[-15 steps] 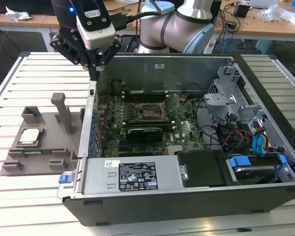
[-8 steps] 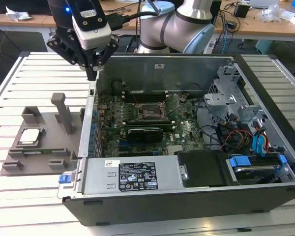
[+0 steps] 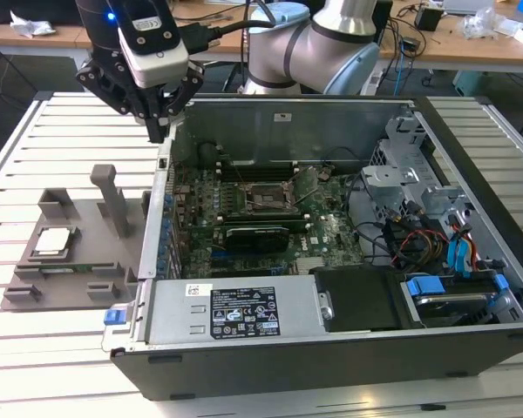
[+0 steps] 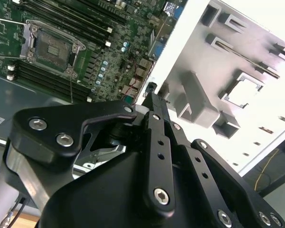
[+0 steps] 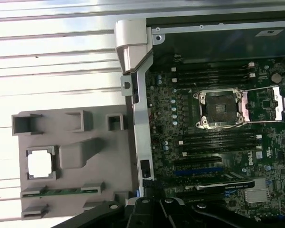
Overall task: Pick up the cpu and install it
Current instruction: 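Reach for the cpu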
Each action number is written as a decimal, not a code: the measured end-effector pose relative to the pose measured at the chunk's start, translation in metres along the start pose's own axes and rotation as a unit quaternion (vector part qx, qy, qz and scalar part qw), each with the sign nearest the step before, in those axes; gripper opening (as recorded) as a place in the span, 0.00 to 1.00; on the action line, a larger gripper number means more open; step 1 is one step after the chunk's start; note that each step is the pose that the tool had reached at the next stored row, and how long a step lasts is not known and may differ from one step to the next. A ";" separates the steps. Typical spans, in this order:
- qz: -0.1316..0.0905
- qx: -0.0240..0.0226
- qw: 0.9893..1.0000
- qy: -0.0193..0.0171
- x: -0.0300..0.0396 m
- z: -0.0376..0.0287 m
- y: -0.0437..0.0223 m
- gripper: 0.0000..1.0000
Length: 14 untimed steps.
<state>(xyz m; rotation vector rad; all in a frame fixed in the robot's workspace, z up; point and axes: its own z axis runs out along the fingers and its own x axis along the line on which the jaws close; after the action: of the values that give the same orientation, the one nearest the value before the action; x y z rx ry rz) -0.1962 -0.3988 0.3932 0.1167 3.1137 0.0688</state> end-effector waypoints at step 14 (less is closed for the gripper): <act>0.000 0.000 1.000 0.000 0.0119 -0.0003 -0.0009 0.11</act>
<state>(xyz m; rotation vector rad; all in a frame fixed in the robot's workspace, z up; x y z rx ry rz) -0.2082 -0.3988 0.3932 0.1166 3.1137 0.0688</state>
